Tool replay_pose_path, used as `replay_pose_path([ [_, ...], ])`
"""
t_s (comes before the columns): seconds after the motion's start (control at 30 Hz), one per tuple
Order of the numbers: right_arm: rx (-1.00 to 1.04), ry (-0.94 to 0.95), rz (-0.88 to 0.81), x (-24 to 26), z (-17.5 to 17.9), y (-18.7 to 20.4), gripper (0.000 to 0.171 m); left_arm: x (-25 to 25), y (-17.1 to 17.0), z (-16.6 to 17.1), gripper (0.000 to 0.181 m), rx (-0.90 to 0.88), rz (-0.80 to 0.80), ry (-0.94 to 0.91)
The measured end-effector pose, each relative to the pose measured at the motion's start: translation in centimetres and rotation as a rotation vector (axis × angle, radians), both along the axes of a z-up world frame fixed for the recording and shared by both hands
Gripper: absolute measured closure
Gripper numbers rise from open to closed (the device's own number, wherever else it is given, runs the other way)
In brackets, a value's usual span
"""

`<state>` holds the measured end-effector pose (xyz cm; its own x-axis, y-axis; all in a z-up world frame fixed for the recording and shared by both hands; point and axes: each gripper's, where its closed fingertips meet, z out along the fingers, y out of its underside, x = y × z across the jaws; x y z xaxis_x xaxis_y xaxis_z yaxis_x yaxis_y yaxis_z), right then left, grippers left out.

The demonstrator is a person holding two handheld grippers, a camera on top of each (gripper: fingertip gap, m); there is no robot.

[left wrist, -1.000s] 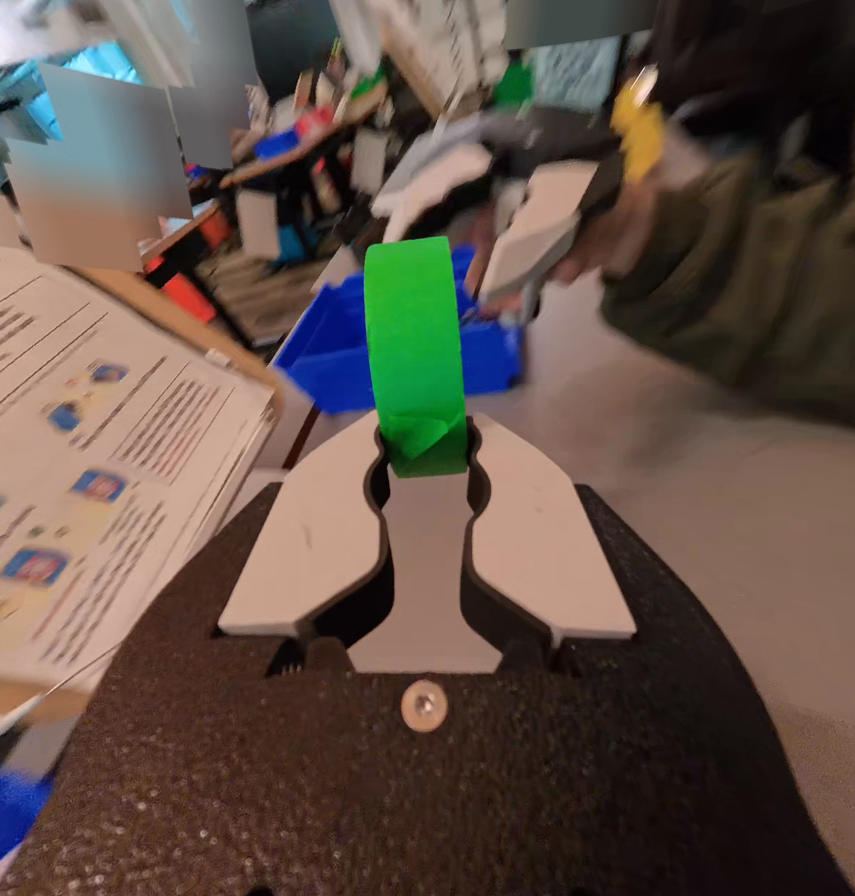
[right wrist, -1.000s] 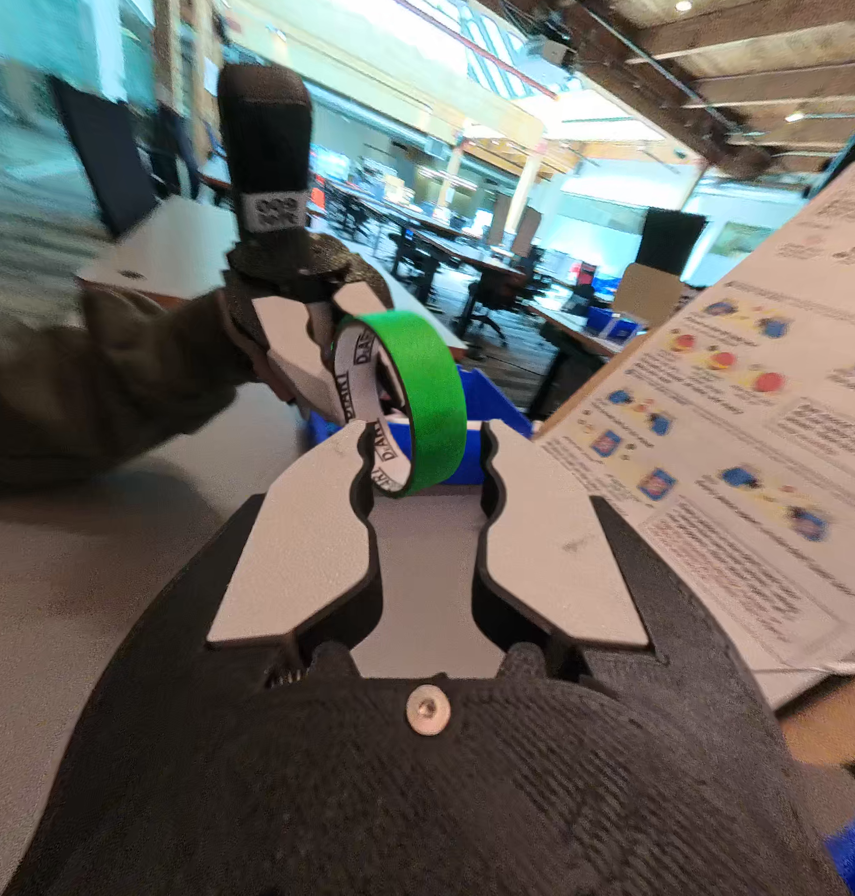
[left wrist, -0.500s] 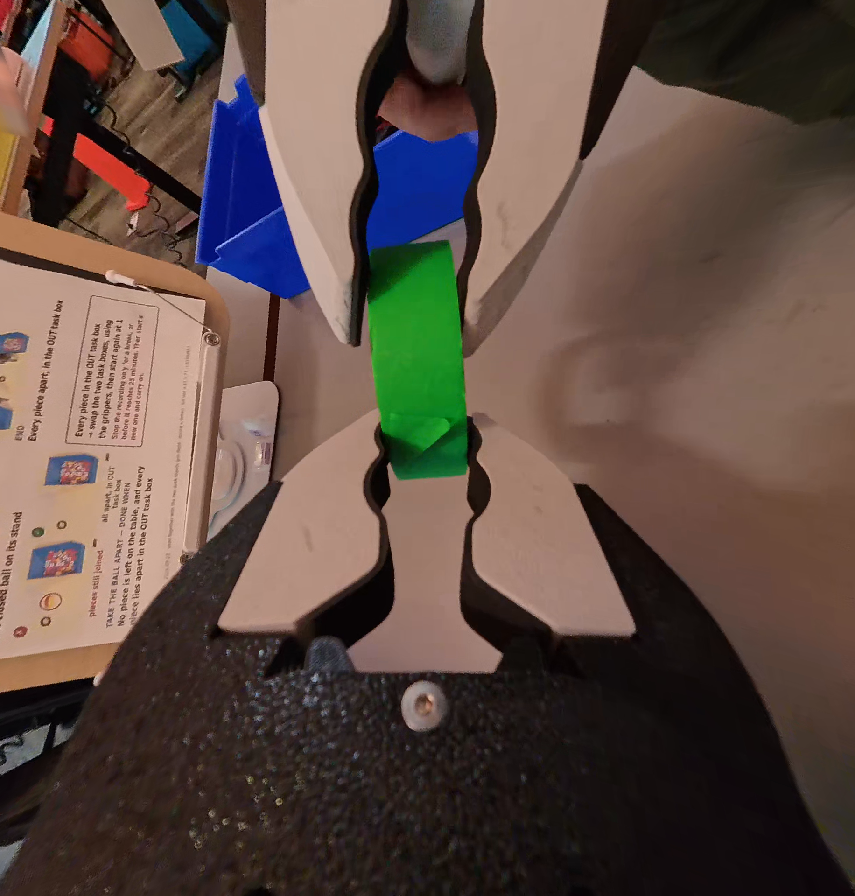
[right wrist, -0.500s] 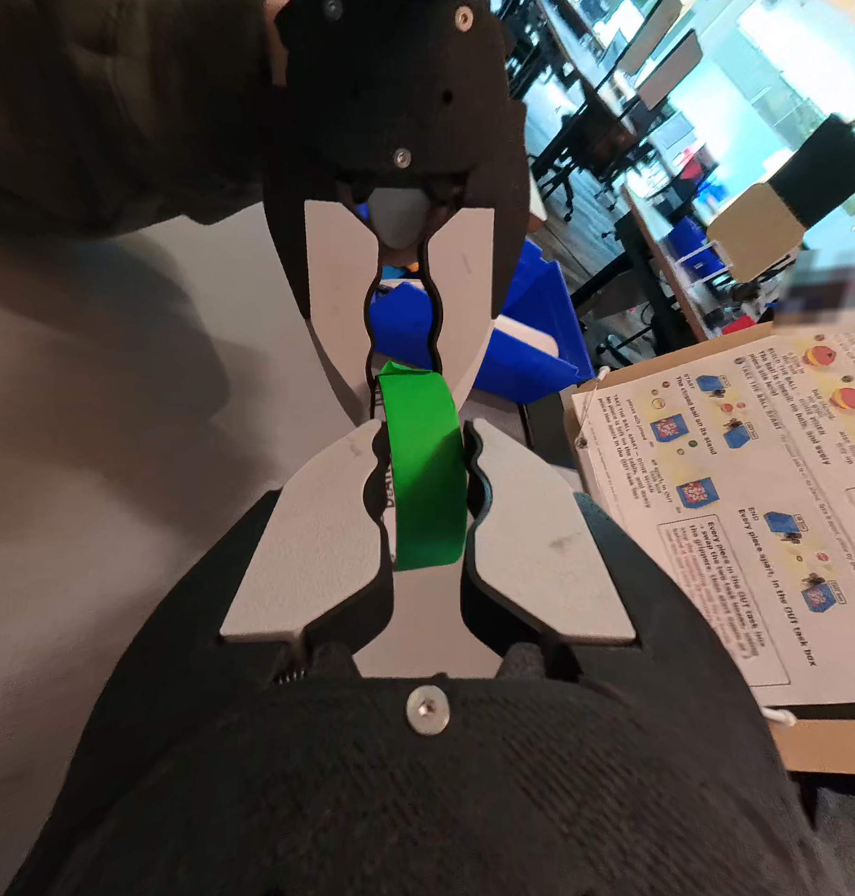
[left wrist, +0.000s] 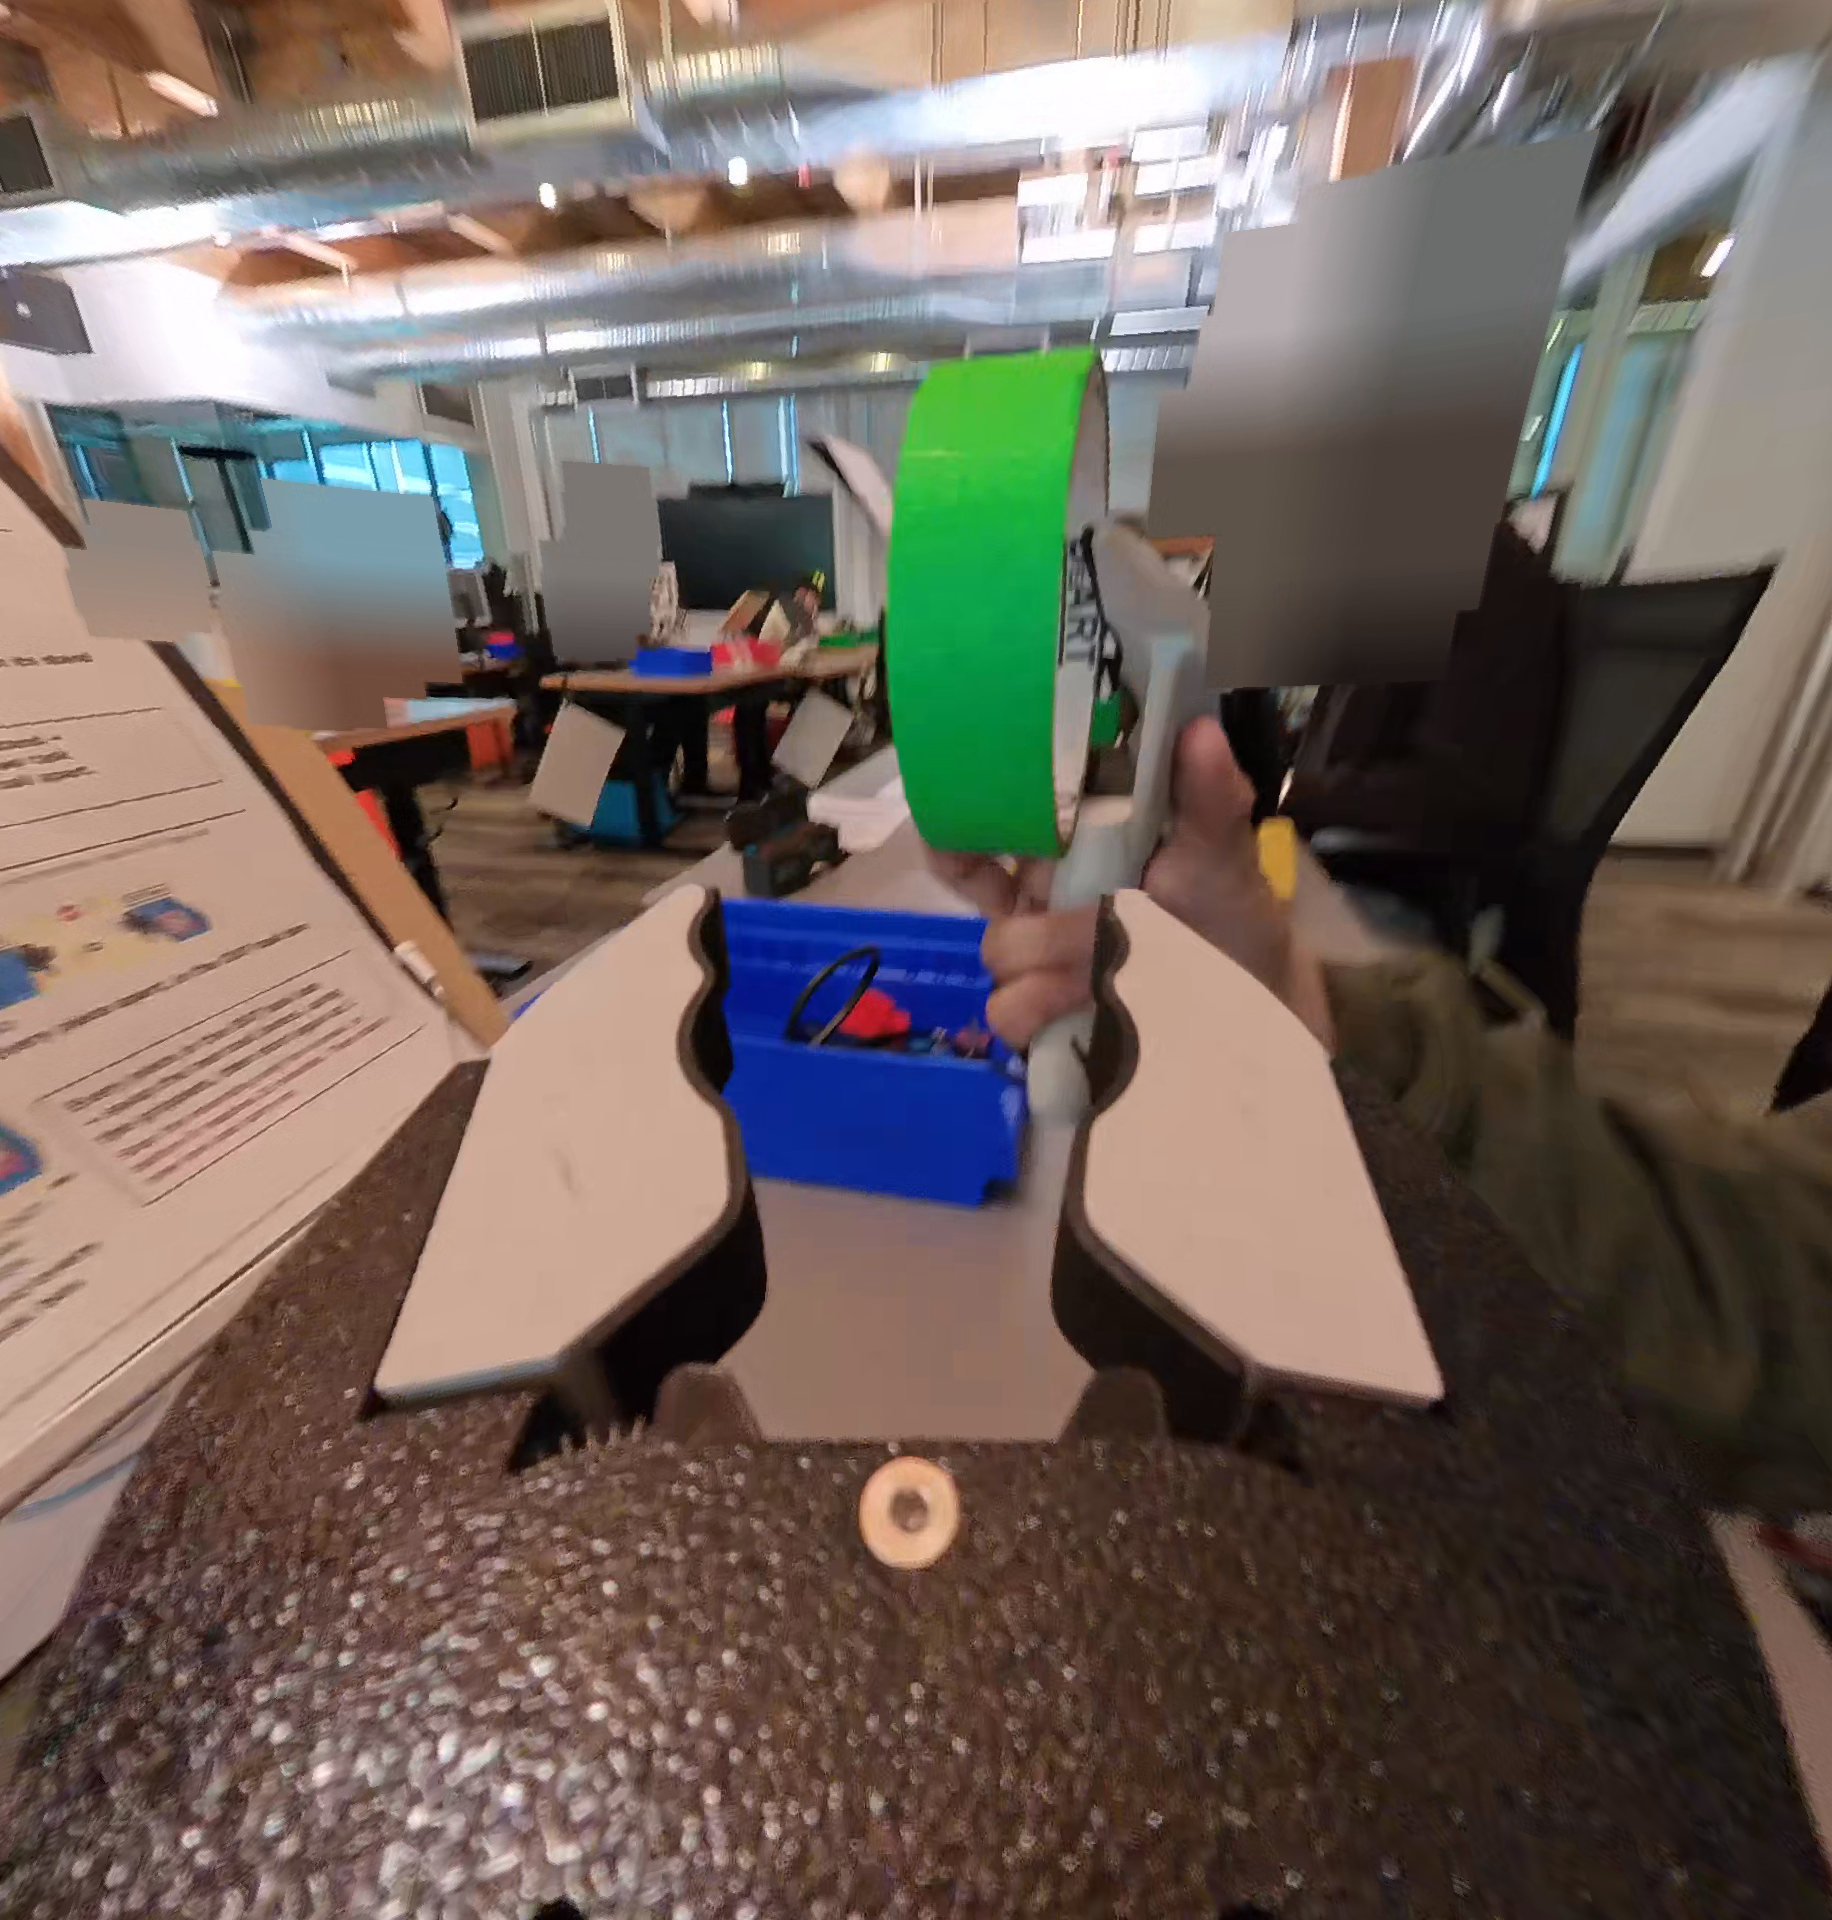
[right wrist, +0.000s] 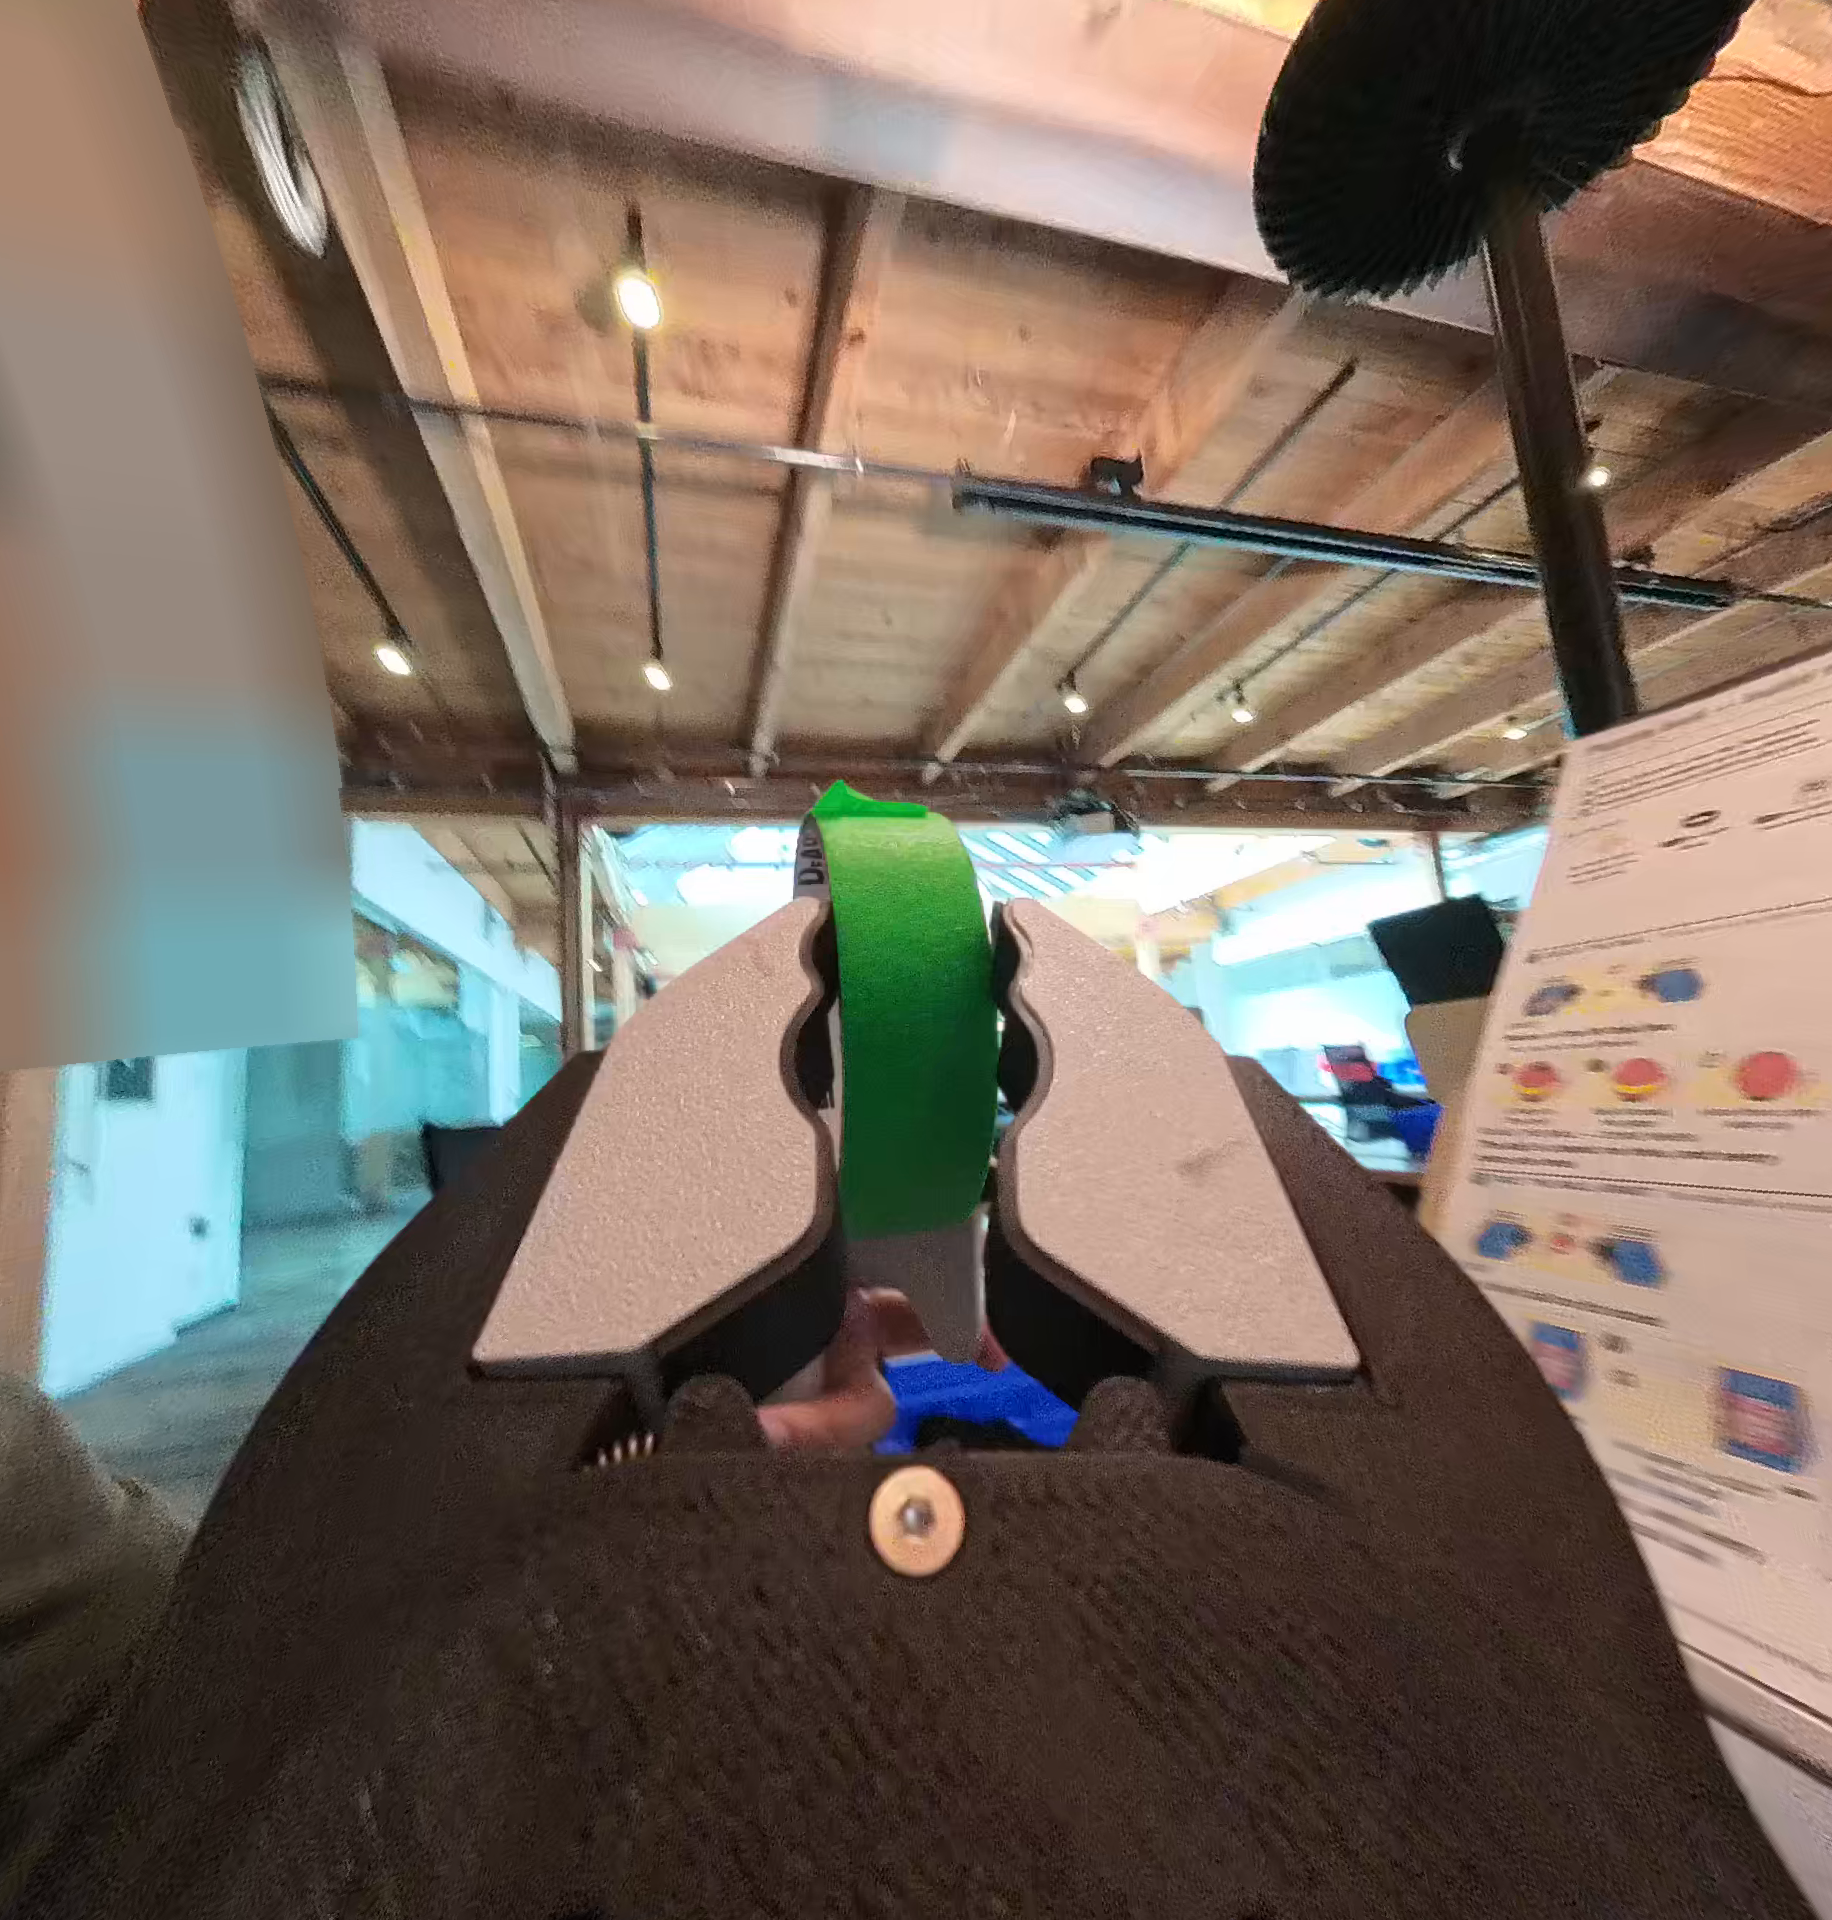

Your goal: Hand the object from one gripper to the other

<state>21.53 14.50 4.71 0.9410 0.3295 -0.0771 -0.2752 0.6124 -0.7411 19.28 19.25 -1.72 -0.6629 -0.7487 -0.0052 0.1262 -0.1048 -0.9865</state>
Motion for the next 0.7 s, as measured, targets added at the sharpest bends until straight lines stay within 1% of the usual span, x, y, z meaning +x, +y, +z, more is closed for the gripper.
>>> replay_pose_path([
  [0.03,0.023,0.029,0.026,-0.2,0.1,0.2,0.143,-0.1,-0.3,0.5,0.117,-0.048,-0.023,-0.018],
  [0.1,0.042,0.068,0.048,-0.5,-0.1,0.9,0.143,-0.7,-1.2,1.1,0.121,-0.109,-0.091,-0.042],
  [0.17,0.055,0.092,0.065,-0.9,-0.3,1.5,0.143,-1.0,-2.0,1.0,0.126,-0.112,-0.13,-0.041],
  [0.3,0.044,0.091,0.087,-1.6,-0.5,2.0,0.143,-1.2,-2.6,0.8,0.141,-0.07,-0.133,-0.064],
  [0.33,0.034,0.072,0.091,-1.8,-0.6,2.0,0.144,-1.0,-2.4,0.7,0.151,-0.065,-0.118,-0.058],
  [0.5,-0.045,-0.028,0.038,-1.9,-1.2,2.3,0.143,-0.8,-1.8,0.3,0.152,0.0,-0.09,-0.034],
  [0.57,-0.14,-0.095,-0.09,-0.8,-2.0,2.6,0.145,-0.1,-1.1,-0.4,0.153,0.076,-0.008,-0.006],
  [0.63,-0.22,-0.19,-0.253,0.4,-2.4,2.3,0.132,1.1,0.6,-1.7,0.153,0.239,0.156,-0.001],
  [0.7,-0.352,-0.203,-0.325,1.4,-2.9,2.2,0.119,2.2,3.0,-2.8,0.153,0.461,0.366,-0.024],
])
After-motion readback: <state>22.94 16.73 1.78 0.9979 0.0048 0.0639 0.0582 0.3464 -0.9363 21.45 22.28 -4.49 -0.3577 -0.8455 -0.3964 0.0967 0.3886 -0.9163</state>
